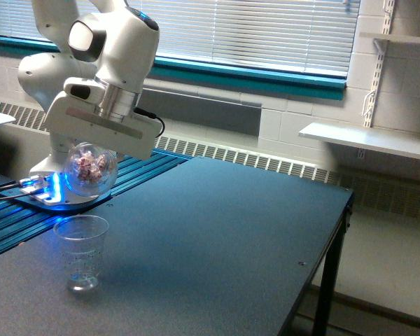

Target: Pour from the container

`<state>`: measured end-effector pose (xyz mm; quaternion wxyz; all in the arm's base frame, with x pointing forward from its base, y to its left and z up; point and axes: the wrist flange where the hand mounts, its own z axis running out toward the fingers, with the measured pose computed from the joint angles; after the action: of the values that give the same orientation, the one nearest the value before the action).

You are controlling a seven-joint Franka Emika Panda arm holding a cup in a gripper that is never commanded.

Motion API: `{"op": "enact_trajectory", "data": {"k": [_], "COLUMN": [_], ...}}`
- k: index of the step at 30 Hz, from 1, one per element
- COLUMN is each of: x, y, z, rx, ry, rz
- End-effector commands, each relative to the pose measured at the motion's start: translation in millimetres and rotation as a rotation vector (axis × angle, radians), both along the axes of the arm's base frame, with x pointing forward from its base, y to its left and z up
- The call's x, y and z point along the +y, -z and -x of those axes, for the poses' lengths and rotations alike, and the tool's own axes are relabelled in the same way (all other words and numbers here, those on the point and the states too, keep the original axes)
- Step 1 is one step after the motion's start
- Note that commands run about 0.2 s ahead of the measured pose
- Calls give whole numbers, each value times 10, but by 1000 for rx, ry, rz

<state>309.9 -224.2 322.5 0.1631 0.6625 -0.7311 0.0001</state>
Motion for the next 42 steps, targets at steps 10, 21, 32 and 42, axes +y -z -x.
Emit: {"op": "enact_trajectory", "data": {"k": [10, 21, 32, 42], "x": [-130, -208, -339, -431], "y": [-58, -193, -218, -160], "z": [20, 53, 131, 233], "rx": [-14, -48, -104, -119], "ry": [-5, -5, 44, 86], "rz": [-91, -139, -259, -324]}}
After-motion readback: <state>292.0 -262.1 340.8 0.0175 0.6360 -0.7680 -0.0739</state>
